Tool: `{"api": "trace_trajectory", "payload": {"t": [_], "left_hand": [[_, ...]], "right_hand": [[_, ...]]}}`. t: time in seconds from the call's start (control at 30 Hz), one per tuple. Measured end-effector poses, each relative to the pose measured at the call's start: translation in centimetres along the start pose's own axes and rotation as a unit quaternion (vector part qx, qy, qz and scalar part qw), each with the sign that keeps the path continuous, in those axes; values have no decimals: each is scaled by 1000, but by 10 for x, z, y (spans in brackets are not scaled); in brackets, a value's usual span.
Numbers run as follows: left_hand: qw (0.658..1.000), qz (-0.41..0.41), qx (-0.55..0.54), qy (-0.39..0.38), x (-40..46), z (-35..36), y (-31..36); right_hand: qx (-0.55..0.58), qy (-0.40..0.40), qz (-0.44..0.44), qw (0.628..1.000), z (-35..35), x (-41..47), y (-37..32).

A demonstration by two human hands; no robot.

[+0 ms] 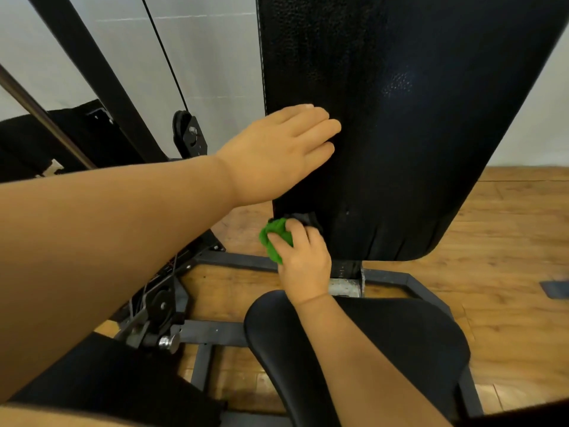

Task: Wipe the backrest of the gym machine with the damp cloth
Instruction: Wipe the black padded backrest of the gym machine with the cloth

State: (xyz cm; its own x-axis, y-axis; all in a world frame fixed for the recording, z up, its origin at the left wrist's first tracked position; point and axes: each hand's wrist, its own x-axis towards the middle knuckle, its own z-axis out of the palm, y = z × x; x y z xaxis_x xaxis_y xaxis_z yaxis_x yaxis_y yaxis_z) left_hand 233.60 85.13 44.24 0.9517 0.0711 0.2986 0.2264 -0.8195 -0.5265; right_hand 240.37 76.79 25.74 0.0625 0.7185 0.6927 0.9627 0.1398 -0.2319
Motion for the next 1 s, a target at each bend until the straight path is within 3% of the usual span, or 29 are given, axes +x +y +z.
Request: {"api": "trace_trajectory", "payload": {"t": [0.13, 0.33, 0.7, 0.87, 1.0], "left_hand": [[1000, 2, 3, 3, -1, 2, -1], [1000, -2, 0, -5, -1, 2, -2], [990, -9, 131, -51, -16, 15, 18], [991, 68, 94, -73, -16, 20, 31], [994, 53, 63, -76, -11, 23, 36]], "right_hand": [[10, -76, 22, 997, 10, -32, 3], [-9, -95, 9, 995, 12, -35, 4], [10, 123, 130, 984, -46, 43, 32], [-11, 72, 91, 993, -39, 14, 45], [-8, -20, 98, 995, -28, -33, 59]]}}
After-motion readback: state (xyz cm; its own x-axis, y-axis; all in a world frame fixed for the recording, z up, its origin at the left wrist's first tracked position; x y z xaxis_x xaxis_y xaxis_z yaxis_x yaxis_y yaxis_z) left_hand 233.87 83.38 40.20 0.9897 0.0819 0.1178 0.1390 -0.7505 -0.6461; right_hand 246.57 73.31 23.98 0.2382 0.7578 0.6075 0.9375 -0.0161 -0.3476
